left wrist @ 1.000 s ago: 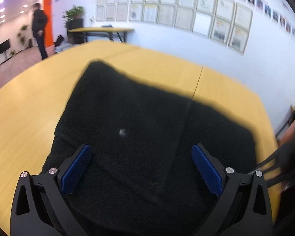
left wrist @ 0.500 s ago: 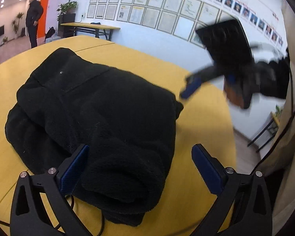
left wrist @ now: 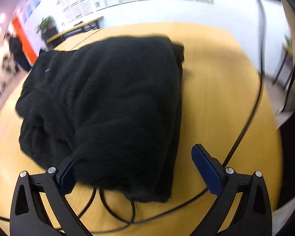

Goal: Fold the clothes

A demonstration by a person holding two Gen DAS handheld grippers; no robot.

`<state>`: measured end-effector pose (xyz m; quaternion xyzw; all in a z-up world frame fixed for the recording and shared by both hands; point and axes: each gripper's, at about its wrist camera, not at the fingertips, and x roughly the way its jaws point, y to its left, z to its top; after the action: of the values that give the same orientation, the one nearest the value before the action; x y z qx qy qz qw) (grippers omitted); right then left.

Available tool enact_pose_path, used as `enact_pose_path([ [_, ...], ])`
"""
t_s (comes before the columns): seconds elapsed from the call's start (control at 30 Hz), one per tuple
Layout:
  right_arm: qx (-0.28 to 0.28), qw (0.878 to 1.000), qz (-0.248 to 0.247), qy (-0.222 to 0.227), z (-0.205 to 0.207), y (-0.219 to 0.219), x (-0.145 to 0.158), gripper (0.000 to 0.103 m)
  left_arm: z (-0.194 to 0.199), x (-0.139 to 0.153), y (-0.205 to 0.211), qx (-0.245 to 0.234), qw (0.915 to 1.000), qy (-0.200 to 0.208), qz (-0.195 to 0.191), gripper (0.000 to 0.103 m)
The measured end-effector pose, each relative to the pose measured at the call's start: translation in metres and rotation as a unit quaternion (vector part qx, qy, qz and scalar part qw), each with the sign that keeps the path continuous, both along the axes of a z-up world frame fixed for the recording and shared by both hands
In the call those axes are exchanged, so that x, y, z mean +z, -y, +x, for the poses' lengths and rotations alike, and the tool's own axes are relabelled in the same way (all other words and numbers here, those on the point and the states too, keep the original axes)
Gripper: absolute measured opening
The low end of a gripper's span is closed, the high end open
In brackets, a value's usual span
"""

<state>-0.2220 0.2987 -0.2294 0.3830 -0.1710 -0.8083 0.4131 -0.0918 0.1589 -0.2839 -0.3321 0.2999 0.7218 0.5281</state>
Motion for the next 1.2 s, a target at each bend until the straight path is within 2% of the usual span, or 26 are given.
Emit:
enact_pose_path([
  [0.03, 0.027, 1.000, -0.005, 0.016, 0.009, 0.006, 0.003, 0.093, -0.006, 0.013, 0.006, 0.021, 0.9994, 0.026, 0.012, 0.103],
  [0.1, 0.087, 0.994, -0.012, 0.066, 0.034, 0.012, 0.006, 0.093, -0.021, 0.047, 0.030, 0.089, 0.9917, 0.078, 0.050, 0.103],
  [0.17, 0.124, 0.986, -0.011, 0.113, 0.056, 0.015, -0.002, 0.093, -0.029, 0.084, 0.065, 0.160, 0.9756, 0.113, 0.098, 0.103],
  [0.23, 0.125, 0.979, -0.018, 0.157, 0.074, 0.001, -0.009, 0.093, -0.033, 0.122, 0.106, 0.240, 0.9527, 0.127, 0.137, 0.103],
  [0.3, 0.096, 0.977, -0.020, 0.187, 0.085, -0.025, -0.016, 0.093, -0.032, 0.153, 0.152, 0.323, 0.9206, 0.138, 0.170, 0.103],
  [0.33, 0.076, 0.977, -0.018, 0.196, 0.090, -0.040, -0.018, 0.093, -0.031, 0.168, 0.175, 0.364, 0.9012, 0.145, 0.186, 0.103],
  [0.4, 0.032, 0.978, -0.011, 0.205, 0.095, -0.072, -0.021, 0.093, -0.024, 0.186, 0.222, 0.440, 0.8520, 0.182, 0.218, 0.103],
  [0.47, -0.009, 0.981, 0.015, 0.192, 0.099, -0.098, -0.021, 0.093, -0.025, 0.185, 0.249, 0.479, 0.8120, 0.234, 0.237, 0.103],
  [0.5, -0.029, 0.983, 0.030, 0.178, 0.099, -0.108, -0.021, 0.093, -0.020, 0.175, 0.260, 0.487, 0.7996, 0.255, 0.241, 0.103],
  [0.57, -0.066, 0.985, 0.045, 0.154, 0.091, -0.121, -0.031, 0.093, -0.034, 0.147, 0.256, 0.491, 0.7833, 0.299, 0.236, 0.103],
  [0.63, -0.095, 0.984, 0.052, 0.138, 0.081, -0.128, -0.046, 0.093, -0.053, 0.109, 0.232, 0.471, 0.7757, 0.345, 0.240, 0.103],
  [0.7, -0.099, 0.983, 0.058, 0.145, 0.066, -0.123, -0.069, 0.093, -0.071, 0.058, 0.196, 0.447, 0.7480, 0.421, 0.252, 0.103],
  [0.77, -0.089, 0.983, 0.056, 0.154, 0.051, -0.113, -0.090, 0.093, -0.081, 0.023, 0.159, 0.423, 0.7433, 0.455, 0.248, 0.103],
  [0.87, -0.058, 0.985, 0.019, 0.161, 0.033, -0.096, -0.110, 0.093, -0.092, -0.026, 0.106, 0.398, 0.7370, 0.492, 0.237, 0.103],
  [1.0, -0.025, 0.985, -0.021, 0.169, 0.010, -0.072, -0.119, 0.093, -0.094, -0.060, 0.084, 0.400, 0.7230, 0.514, 0.232, 0.103],
  [1.1, -0.007, 0.983, -0.012, 0.183, -0.005, -0.065, -0.136, 0.093, -0.092, -0.074, 0.081, 0.399, 0.7147, 0.521, 0.241, 0.103],
  [1.13, -0.003, 0.982, -0.010, 0.189, -0.009, -0.064, -0.141, 0.093, -0.092, -0.075, 0.080, 0.399, 0.7150, 0.518, 0.249, 0.103],
  [1.17, 0.001, 0.981, -0.007, 0.195, -0.012, -0.063, -0.147, 0.093, -0.092, -0.074, 0.080, 0.397, 0.7211, 0.509, 0.252, 0.103],
  [1.2, 0.005, 0.980, -0.005, 0.201, -0.015, -0.063, -0.151, 0.094, -0.093, -0.074, 0.079, 0.397, 0.7236, 0.506, 0.252, 0.103],
])
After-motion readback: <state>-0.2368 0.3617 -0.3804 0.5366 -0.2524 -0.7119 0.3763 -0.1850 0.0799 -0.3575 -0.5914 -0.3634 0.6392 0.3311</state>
